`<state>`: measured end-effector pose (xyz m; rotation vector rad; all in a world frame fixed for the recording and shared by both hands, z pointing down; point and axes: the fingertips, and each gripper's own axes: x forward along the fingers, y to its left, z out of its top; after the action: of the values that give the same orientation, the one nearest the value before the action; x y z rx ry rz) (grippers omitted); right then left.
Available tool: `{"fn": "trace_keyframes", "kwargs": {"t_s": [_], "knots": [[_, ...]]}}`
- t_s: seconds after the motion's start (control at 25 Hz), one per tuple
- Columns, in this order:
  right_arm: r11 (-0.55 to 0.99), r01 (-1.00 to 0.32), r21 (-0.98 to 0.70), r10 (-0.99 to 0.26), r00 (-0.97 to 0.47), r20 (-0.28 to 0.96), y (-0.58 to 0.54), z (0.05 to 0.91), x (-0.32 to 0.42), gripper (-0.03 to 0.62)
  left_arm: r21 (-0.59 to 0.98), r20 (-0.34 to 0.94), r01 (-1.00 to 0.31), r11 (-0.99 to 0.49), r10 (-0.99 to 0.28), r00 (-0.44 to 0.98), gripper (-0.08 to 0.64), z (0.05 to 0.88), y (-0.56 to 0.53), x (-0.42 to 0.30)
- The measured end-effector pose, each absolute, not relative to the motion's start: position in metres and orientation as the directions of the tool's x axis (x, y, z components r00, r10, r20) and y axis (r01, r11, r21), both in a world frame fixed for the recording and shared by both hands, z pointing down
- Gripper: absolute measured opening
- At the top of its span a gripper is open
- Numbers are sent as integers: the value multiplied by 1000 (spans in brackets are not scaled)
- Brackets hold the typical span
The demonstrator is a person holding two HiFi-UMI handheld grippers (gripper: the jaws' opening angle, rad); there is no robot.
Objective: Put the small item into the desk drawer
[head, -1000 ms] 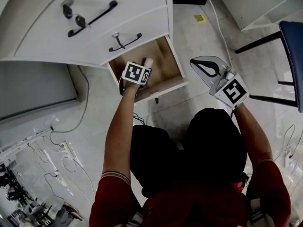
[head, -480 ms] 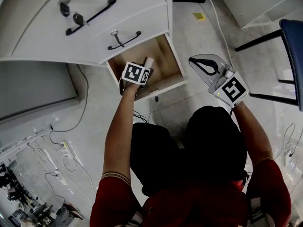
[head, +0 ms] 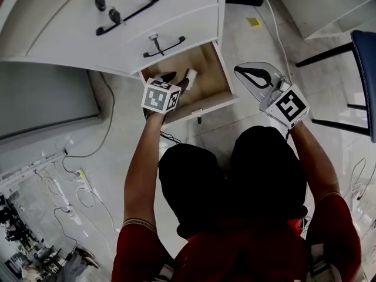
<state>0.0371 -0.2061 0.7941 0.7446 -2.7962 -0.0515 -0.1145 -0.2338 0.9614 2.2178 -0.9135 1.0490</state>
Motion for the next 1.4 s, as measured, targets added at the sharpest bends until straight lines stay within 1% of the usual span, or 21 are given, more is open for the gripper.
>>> {"fn": "trace_keyframes", "kwargs": {"t_s": [0.12, 0.28, 0.4, 0.56, 0.6, 0.84, 1.04, 1.2, 1.4], "knots": [[873, -476, 106, -488, -845, 219, -208, 786, 32, 9, 152, 756, -753, -641, -415, 506, 197, 928, -233, -116], [877, -468, 112, -481, -856, 189, -213, 771, 24, 9, 140, 663, -758, -638, -507, 550, 155, 880, -231, -114], [879, -465, 102, -476, -865, 157, -215, 754, 18, 9, 145, 565, -767, -625, -584, 583, 107, 839, -229, -113], [882, -462, 94, -470, -877, 104, -216, 726, 11, 9, 133, 432, -783, -607, -676, 597, 13, 786, -225, -116], [883, -460, 91, -467, -879, 93, -215, 719, 9, 9, 123, 405, -787, -605, -693, 597, 5, 774, -222, -117], [897, -437, 69, -440, -897, 50, -205, 668, -5, 9, 32, 200, -779, -626, -760, 619, 6, 686, -201, -124], [915, -400, 54, -403, -914, 55, -192, 607, -23, 9, -35, 100, -784, -620, -783, 614, 6, 602, -179, -123], [926, -378, 25, -379, -924, 45, -179, 550, -34, 9, -34, 67, -796, -604, -796, 601, 6, 540, -165, -120], [927, -373, -31, -372, -928, 30, -167, 475, -41, 9, 22, 35, -807, -591, -806, 591, 6, 466, -146, -115]]}}
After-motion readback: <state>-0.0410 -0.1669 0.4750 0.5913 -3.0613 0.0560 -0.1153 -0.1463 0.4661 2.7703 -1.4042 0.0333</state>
